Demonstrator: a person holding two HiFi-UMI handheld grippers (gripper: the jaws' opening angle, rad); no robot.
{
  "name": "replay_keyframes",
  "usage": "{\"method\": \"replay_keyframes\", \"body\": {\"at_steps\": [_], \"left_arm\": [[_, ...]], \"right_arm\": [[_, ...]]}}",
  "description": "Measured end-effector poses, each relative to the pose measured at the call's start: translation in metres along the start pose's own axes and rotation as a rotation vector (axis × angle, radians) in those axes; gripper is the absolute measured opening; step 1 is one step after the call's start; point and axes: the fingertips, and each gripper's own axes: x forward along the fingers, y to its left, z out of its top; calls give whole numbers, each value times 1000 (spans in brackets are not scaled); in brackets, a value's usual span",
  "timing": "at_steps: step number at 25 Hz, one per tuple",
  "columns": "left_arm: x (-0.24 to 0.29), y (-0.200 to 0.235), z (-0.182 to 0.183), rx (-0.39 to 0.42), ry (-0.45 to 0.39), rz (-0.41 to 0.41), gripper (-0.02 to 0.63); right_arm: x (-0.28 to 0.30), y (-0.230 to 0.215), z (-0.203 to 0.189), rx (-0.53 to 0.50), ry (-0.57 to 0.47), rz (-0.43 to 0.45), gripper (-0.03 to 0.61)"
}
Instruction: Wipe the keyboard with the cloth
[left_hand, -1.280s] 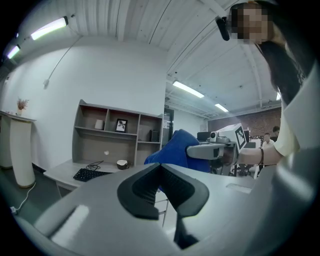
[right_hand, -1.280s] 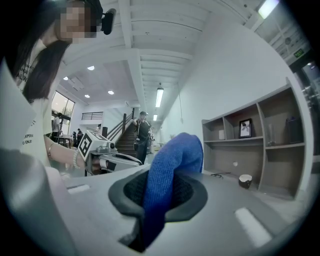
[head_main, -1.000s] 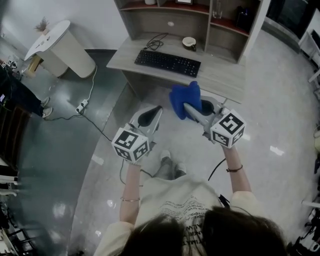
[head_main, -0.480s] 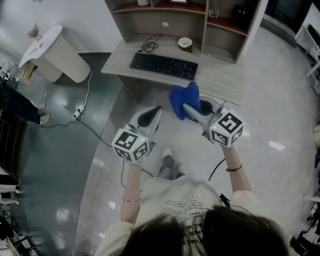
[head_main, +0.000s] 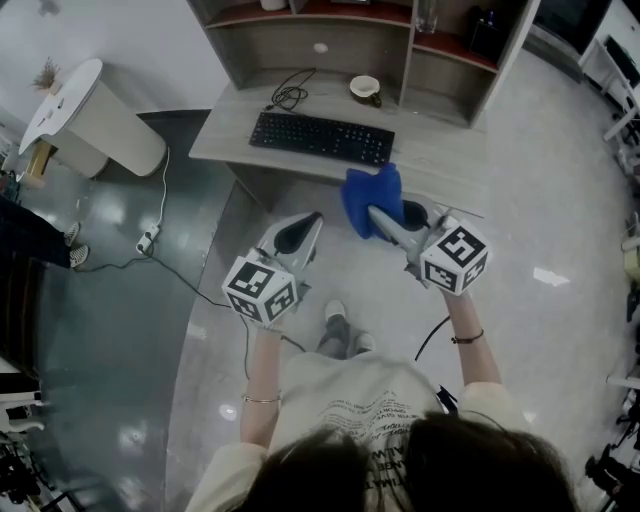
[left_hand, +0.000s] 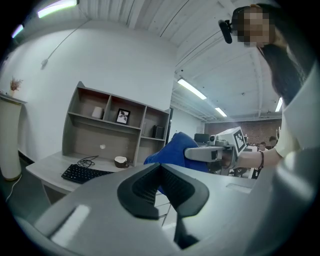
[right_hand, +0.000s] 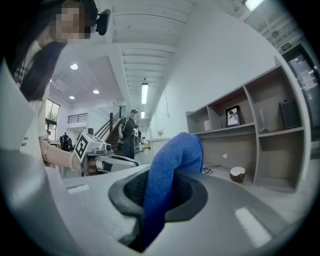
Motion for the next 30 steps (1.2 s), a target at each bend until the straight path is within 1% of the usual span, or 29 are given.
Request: {"method": "replay_keyframes", "body": {"at_steps": [7, 16, 25, 30], "left_arm": [[18, 31, 2, -9, 10, -33, -3], [34, 61, 0, -17, 19, -80, -3], [48, 84, 3, -14, 21, -141, -3], [55, 95, 2, -19, 20, -161, -3]], "right_arm": [[24, -19, -4, 20, 13, -33, 52], [46, -36, -9, 32, 25, -78, 52], [61, -53, -12, 36, 30, -141, 52], [66, -63, -14, 48, 29, -176, 52]]}}
